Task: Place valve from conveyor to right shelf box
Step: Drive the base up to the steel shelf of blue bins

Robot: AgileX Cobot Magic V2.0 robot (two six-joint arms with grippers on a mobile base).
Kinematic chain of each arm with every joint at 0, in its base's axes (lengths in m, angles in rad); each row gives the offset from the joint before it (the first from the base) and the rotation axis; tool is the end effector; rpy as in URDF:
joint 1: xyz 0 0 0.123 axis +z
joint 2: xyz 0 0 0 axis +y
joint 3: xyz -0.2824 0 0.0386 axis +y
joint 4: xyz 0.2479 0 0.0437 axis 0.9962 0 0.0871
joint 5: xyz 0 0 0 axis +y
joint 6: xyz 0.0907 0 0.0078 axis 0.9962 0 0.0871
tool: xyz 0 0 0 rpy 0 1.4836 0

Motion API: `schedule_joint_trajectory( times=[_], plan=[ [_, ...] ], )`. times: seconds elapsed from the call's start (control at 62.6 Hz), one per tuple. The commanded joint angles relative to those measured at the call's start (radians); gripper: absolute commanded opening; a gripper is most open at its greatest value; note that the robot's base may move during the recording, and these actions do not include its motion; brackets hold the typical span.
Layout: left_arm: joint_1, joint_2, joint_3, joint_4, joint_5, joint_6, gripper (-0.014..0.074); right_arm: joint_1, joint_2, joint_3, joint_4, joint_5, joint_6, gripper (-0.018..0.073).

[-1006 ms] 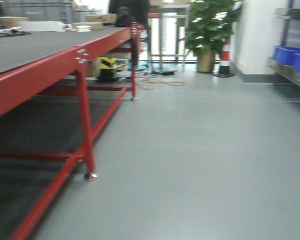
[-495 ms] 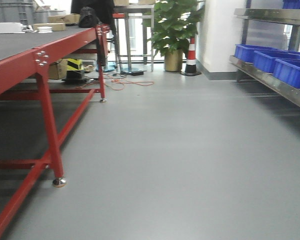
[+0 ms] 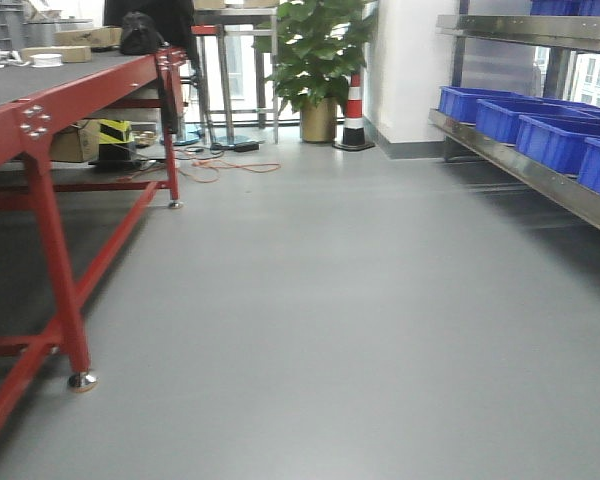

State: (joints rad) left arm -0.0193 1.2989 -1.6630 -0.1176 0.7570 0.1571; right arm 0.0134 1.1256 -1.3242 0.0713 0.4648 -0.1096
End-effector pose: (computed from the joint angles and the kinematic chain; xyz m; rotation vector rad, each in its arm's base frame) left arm 0.2638 -0.0124 0.5074 0.1404 1.8669 -0.0396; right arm 0.2371 0.0061 0.4700 -0.0751 1.7471 0.0042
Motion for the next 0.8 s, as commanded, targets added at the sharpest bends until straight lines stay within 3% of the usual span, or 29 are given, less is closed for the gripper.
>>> schedule_joint_trajectory(
  times=[0.0,0.782],
  plan=[
    [-0.006,-0.009,-0.012,-0.01,-0.048,-0.007,-0.0111,-0.004,-0.019,-0.012,-0.006,-0.076,-0.004,-0.0162],
    [-0.006,-0.009,-0.012,-0.01,-0.048,-0.007,-0.0111,-0.004,-0.019,-0.012,-0.006,-0.076,-0.004,-0.0162]
  ],
)
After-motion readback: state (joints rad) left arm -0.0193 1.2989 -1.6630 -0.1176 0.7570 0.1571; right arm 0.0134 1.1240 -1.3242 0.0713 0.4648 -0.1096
